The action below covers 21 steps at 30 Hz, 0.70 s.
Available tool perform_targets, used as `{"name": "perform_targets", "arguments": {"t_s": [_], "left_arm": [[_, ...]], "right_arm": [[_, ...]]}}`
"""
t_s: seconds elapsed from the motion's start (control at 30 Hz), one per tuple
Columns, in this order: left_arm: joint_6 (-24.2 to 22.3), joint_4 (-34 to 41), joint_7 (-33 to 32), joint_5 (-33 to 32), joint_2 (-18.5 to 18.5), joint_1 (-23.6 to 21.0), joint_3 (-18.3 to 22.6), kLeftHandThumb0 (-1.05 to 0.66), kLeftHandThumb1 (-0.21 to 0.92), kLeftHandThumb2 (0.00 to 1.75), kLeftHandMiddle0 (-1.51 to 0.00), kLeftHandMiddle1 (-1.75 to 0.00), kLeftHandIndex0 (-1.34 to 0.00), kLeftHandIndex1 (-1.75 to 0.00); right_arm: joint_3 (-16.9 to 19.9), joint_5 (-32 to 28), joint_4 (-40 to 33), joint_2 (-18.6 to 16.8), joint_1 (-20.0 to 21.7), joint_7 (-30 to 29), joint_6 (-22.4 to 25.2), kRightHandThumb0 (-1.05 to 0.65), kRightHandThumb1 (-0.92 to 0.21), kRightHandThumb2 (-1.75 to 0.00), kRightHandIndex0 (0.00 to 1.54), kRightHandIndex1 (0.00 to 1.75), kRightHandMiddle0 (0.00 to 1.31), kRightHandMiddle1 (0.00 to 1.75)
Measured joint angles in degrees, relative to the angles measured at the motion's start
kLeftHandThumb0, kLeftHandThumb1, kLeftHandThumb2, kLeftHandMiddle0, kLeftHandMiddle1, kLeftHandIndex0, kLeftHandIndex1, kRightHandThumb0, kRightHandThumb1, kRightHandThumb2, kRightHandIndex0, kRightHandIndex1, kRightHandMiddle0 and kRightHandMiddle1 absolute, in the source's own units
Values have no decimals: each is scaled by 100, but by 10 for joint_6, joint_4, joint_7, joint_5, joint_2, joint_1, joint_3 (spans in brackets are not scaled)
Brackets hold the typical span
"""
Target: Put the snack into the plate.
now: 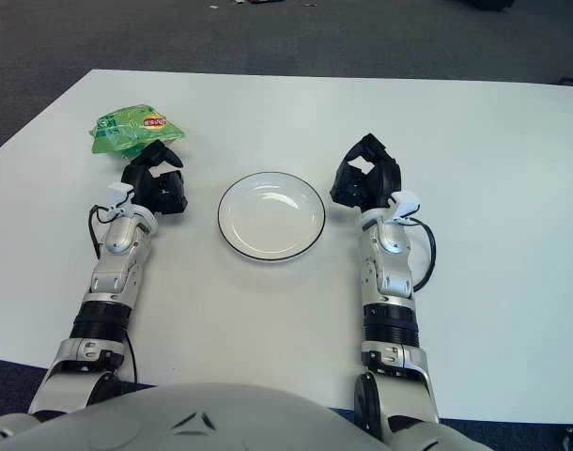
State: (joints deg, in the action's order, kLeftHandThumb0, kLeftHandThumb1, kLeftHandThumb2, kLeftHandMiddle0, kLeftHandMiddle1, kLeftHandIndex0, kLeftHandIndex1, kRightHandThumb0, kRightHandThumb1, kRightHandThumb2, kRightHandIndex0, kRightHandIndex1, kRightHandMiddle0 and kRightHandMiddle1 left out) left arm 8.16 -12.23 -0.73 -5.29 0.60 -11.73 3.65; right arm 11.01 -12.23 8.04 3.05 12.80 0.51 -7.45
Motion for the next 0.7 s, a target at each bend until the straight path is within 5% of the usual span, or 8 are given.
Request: {"name": "perform_targets", "arguments": {"t_s": [0.7], "left_arm": [[-48, 27, -19, -1, -5, 12, 0, -50, 27, 137, -132, -175, -65, -175]], "right_arm": [[-2, 14, -3, 0, -5, -54, 3, -50, -27, -138, 129, 175, 66, 175]]}}
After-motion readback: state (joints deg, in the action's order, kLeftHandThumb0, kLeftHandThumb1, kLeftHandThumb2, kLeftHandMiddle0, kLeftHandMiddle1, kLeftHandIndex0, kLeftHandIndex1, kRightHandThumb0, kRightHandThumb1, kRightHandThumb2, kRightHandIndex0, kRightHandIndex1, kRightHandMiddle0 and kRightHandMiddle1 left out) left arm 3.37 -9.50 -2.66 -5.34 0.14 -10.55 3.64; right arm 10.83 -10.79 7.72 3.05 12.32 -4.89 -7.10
